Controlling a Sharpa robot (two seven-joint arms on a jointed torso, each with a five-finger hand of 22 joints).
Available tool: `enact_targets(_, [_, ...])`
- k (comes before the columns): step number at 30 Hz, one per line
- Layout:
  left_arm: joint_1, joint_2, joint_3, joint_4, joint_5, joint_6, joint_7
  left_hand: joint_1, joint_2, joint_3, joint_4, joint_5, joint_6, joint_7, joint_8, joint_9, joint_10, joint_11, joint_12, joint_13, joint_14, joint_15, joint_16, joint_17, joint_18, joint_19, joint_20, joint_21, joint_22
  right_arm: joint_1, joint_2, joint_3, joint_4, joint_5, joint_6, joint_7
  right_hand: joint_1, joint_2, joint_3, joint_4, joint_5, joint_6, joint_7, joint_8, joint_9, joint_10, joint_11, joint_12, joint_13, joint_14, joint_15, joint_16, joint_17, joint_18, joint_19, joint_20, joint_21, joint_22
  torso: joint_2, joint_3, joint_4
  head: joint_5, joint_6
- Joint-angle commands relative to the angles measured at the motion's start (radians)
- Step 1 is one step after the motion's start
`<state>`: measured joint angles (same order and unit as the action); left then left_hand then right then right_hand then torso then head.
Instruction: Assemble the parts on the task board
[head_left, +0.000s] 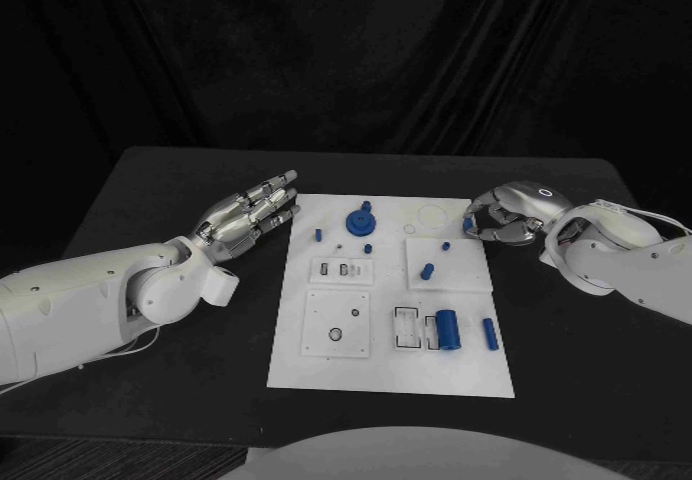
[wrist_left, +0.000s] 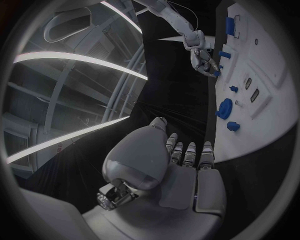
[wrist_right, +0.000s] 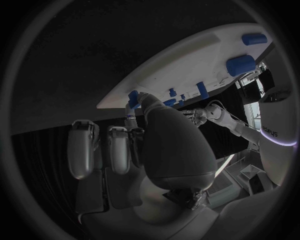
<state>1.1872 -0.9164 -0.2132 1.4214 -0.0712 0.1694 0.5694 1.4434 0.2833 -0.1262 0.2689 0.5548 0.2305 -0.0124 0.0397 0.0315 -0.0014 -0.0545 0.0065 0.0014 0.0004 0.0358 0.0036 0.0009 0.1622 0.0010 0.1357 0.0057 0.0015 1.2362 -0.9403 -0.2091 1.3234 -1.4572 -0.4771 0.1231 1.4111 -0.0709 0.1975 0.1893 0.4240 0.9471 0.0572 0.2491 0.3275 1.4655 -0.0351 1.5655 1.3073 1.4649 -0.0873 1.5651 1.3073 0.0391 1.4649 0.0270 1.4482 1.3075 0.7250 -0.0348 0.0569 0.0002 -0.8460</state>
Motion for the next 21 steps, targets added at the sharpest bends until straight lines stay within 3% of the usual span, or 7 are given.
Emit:
enact_targets(1, [-0.002, -0.001, 0.001, 0.002, -0.004, 0.017, 0.009, 0.009, 0.001, 0.005, 0.001, 0.005, 0.000, 0.004, 0.003, 0.001, 0.001, 0.008, -0.007, -0.001, 0.000, 0.007, -0.004, -0.001, 0.010, -0.001, 0.008, -0.006, -0.002, -0.002, -0.008, 0.001, 0.026, 0.036, -0.084, 0.030, 0.002, 0.014, 0.000, -0.007, 0.015, 0.013, 0.001, 0.011, 0.049, 0.105, 0.004, 0.005, 0.263, 0.106, 0.000, 0.006, 0.263, -0.007, 0.037, -0.001, -0.005, 0.221, 0.000, 0.0001, 0.0000, 0.002, 0.001])
enact_targets(6, [-0.002, -0.002, 0.001, 0.002, -0.004, 0.016, 0.008, 0.009, 0.001, 0.005, 0.001, 0.005, 0.001, 0.004, 0.004, 0.001, 0.001, 0.008, -0.007, -0.001, 0.000, 0.007, -0.004, -0.001, 0.010, -0.001, 0.008, -0.006, -0.002, 0.027, -0.030, 0.001, 0.126, 0.048, -0.105, 0.024, 0.000, 0.011, -0.001, -0.010, 0.023, 0.012, 0.005, 0.012, 0.054, 0.105, 0.007, 0.005, 0.263, 0.106, 0.002, 0.006, 0.263, -0.007, 0.036, -0.001, -0.006, 0.220, 0.000, 0.0001, -0.0008, 0.004, -0.001])
enact_targets(12, [-0.003, 0.001, 0.001, 0.001, -0.004, 0.016, 0.007, 0.009, 0.001, 0.005, 0.001, 0.005, 0.001, 0.004, 0.004, 0.001, 0.001, 0.008, -0.007, -0.001, 0.000, 0.008, -0.004, -0.001, 0.010, -0.001, 0.008, -0.006, -0.002, 0.053, -0.024, 0.001, 0.236, 0.051, -0.091, 0.020, -0.003, 0.009, -0.001, -0.013, 0.032, 0.012, 0.008, 0.012, 0.059, 0.105, 0.010, 0.005, 0.263, 0.106, 0.004, 0.006, 0.263, -0.007, 0.037, 0.001, -0.006, 0.220, -0.001, 0.0004, -0.0030, 0.001, 0.000])
enact_targets(16, [-0.003, 0.003, 0.001, 0.003, -0.004, 0.017, 0.007, 0.009, 0.001, 0.005, 0.001, 0.005, 0.001, 0.004, 0.004, 0.001, 0.001, 0.008, -0.007, -0.001, 0.000, 0.008, -0.004, -0.001, 0.010, -0.001, 0.008, -0.006, -0.002, 0.050, 0.009, 0.001, 0.275, 0.052, -0.045, 0.018, -0.004, 0.009, -0.001, -0.014, 0.034, 0.013, 0.009, 0.013, 0.060, 0.105, 0.010, 0.005, 0.263, 0.106, 0.004, 0.006, 0.263, -0.006, 0.036, 0.001, -0.008, 0.220, -0.002, -0.0004, -0.0011, 0.001, -0.001])
enact_targets(21, [-0.003, 0.003, 0.001, 0.005, -0.004, 0.016, 0.007, 0.009, 0.001, 0.005, 0.001, 0.005, 0.001, 0.004, 0.004, 0.001, 0.001, 0.008, -0.007, -0.001, 0.000, 0.008, -0.004, -0.001, 0.010, -0.001, 0.008, -0.006, -0.002, 0.029, 0.057, 0.001, 0.278, 0.052, -0.002, 0.015, -0.005, 0.009, -0.001, -0.015, 0.036, 0.014, 0.011, 0.014, 0.063, 0.105, 0.012, 0.005, 0.263, 0.106, 0.006, 0.006, 0.263, -0.004, 0.032, 0.002, -0.015, 0.217, 0.000, -0.0009, 0.0030, -0.001, 0.002])
